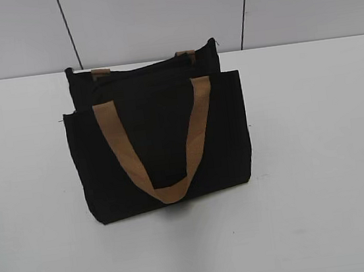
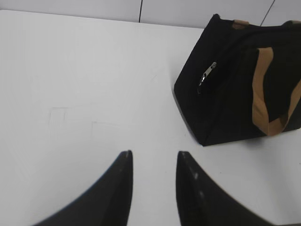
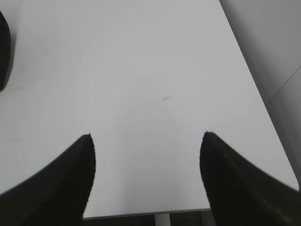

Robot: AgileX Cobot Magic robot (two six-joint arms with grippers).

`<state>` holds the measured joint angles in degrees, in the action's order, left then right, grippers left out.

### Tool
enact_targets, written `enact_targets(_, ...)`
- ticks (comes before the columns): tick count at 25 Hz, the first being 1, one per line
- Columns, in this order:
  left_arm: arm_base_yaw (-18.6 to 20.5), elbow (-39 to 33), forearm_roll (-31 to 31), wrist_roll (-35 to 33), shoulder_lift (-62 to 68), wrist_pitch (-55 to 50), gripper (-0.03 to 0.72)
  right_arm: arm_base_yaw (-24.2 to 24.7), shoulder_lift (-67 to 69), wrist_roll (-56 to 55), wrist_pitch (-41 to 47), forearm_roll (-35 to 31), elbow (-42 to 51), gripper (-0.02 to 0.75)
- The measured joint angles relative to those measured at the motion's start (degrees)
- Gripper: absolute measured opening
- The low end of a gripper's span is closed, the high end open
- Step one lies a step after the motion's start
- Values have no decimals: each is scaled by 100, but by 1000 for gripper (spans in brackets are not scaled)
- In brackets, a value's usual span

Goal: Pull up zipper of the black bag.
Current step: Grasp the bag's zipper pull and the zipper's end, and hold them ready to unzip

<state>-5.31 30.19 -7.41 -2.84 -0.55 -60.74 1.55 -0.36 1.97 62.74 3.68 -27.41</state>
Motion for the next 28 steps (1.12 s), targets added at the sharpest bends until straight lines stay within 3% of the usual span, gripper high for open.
enact_targets(20,0,8,-121,0,154,21,249,0,0,0,0,0,0,538)
enact_targets(22,0,116,-184,0,423,92,289,0,0,0,0,0,0,538)
enact_targets(28,0,438,-234,-103,1363,1018,508,0,0,0,0,0,0,538)
